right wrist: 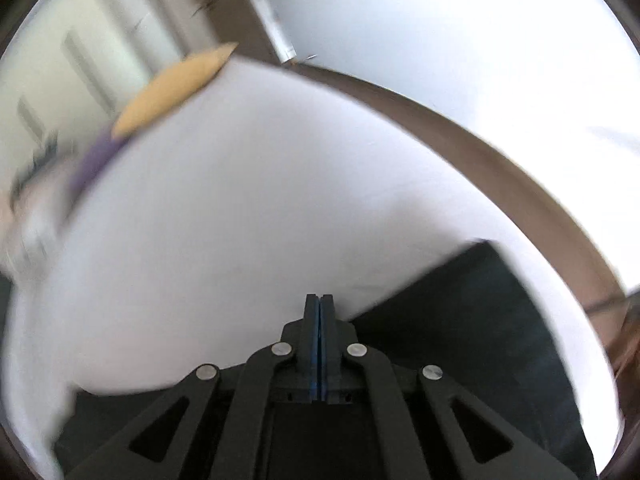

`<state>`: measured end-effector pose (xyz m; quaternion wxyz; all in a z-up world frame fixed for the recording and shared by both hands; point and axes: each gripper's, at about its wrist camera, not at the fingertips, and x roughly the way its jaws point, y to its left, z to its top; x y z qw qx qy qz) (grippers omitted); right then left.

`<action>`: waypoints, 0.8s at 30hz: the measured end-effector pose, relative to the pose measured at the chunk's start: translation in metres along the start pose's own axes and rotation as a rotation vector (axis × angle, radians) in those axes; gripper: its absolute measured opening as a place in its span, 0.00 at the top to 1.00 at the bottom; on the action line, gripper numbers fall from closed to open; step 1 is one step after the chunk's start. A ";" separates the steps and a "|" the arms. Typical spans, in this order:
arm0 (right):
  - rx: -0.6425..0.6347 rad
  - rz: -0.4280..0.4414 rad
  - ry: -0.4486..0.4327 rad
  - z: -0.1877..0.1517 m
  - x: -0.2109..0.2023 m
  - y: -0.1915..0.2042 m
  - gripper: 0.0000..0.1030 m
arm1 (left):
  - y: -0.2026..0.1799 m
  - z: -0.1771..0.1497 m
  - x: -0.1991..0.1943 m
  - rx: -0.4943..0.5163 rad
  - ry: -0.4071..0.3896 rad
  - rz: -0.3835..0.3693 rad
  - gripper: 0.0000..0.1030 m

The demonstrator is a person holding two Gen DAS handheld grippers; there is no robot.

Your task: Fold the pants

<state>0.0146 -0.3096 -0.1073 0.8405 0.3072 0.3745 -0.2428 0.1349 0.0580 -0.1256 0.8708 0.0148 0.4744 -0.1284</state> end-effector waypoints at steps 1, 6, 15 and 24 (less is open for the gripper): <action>0.010 0.040 -0.031 -0.003 -0.018 -0.002 0.94 | 0.001 -0.001 0.000 -0.007 -0.004 -0.004 0.97; -0.126 0.342 0.100 -0.076 -0.070 0.033 0.88 | 0.001 -0.003 -0.001 -0.013 -0.017 0.013 0.97; 0.020 0.402 0.210 -0.139 -0.041 -0.018 1.00 | 0.005 -0.014 -0.011 -0.016 -0.028 -0.009 0.97; 0.235 0.088 -0.119 -0.096 -0.120 -0.114 0.94 | -0.004 -0.017 -0.042 -0.031 -0.072 -0.024 0.97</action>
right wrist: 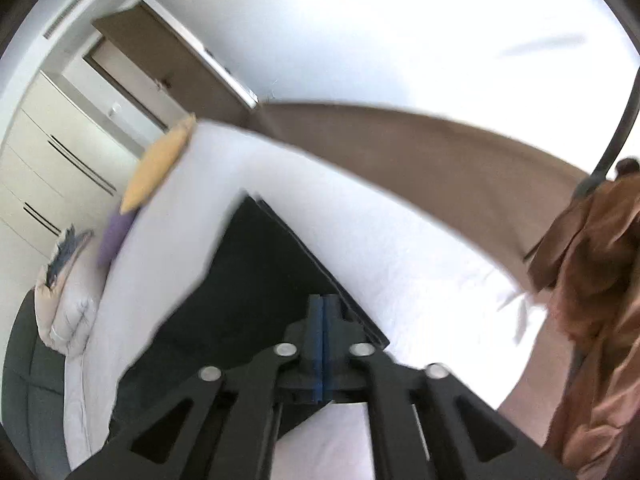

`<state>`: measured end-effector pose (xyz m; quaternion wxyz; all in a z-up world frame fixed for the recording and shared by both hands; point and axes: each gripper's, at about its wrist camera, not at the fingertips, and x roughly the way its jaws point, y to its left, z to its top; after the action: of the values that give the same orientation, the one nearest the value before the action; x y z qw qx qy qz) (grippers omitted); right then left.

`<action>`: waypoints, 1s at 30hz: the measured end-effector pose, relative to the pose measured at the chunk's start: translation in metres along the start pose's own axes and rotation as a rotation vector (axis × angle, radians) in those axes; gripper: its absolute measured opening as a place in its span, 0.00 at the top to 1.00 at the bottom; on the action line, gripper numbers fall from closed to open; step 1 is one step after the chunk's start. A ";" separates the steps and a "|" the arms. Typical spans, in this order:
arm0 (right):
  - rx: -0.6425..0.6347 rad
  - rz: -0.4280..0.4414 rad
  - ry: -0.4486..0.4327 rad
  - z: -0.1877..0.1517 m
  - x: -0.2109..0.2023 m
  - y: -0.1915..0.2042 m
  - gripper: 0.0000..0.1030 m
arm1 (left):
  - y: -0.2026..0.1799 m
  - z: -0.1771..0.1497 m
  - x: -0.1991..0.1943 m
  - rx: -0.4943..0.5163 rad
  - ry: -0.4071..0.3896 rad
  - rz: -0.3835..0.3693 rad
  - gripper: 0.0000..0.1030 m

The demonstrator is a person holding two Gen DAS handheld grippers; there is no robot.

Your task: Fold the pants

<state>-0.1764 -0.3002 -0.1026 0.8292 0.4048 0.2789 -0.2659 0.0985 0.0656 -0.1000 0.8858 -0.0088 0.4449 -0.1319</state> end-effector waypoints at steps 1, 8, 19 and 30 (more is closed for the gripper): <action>-0.011 0.059 0.002 -0.002 -0.006 0.012 0.94 | -0.012 0.006 -0.009 0.013 -0.036 -0.036 0.97; -0.197 0.554 0.434 -0.120 0.060 0.163 0.94 | -0.113 0.054 0.030 0.140 0.006 -0.308 0.97; 0.013 0.448 0.435 -0.090 0.146 0.111 1.00 | -0.004 0.051 0.075 -0.048 0.097 -0.367 0.97; 0.154 0.308 0.073 0.016 0.111 0.013 1.00 | 0.092 0.015 0.036 -0.146 -0.014 -0.366 0.97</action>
<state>-0.0864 -0.3303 -0.1627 0.8160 0.5145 0.2222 -0.1414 0.1517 0.1439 -0.1308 0.8469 -0.1549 0.4383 -0.2582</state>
